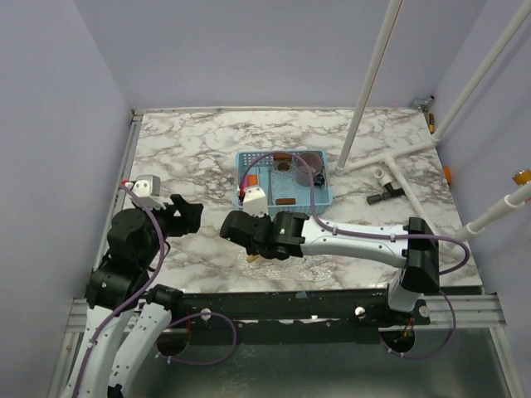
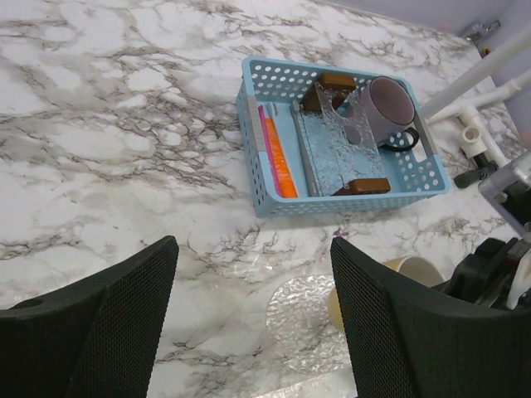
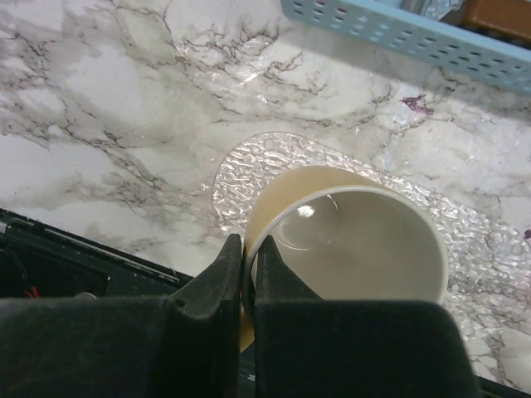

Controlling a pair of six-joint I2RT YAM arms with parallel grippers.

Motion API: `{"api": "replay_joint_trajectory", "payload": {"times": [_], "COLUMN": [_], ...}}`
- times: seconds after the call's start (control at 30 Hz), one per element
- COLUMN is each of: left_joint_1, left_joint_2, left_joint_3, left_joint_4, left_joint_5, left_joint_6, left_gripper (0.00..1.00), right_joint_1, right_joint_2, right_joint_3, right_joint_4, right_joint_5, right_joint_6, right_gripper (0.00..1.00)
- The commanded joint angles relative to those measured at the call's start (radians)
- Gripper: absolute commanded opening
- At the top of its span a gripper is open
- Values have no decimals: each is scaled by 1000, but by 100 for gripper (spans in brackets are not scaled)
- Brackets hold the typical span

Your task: Prepare toiletry sets of a toothbrush and toothpaste on the tray

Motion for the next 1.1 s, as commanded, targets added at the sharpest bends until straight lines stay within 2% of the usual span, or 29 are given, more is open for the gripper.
{"api": "replay_joint_trajectory", "payload": {"times": [0.0,0.27,0.67,0.77,0.83,1.07], "left_joint_1": [-3,-3,-3,-2,-2,-4], "left_joint_2": [-50,-121,-130,-132,-134,-141], "left_joint_3": [-1,-8,-10,-10,-10,-9], "left_joint_4": [-20,-12,-13,-14,-14,-16], "left_joint_5": [-78,-116,-104,-103,-101,-105], "left_joint_6": [-14,-23,-26,-27,-27,-29], "left_gripper": [75,79,83,87,99,99], "right_joint_1": [21,44,66,66,65,65], "right_joint_2": [19,87,175,188,198,232], "right_joint_3": [-23,-29,40,53,64,92], "right_joint_4": [57,94,54,36,26,0], "right_joint_5": [81,81,93,106,111,117], "right_joint_6": [98,156,213,220,224,235], "right_gripper": [1,0,1,1,1,1]}}
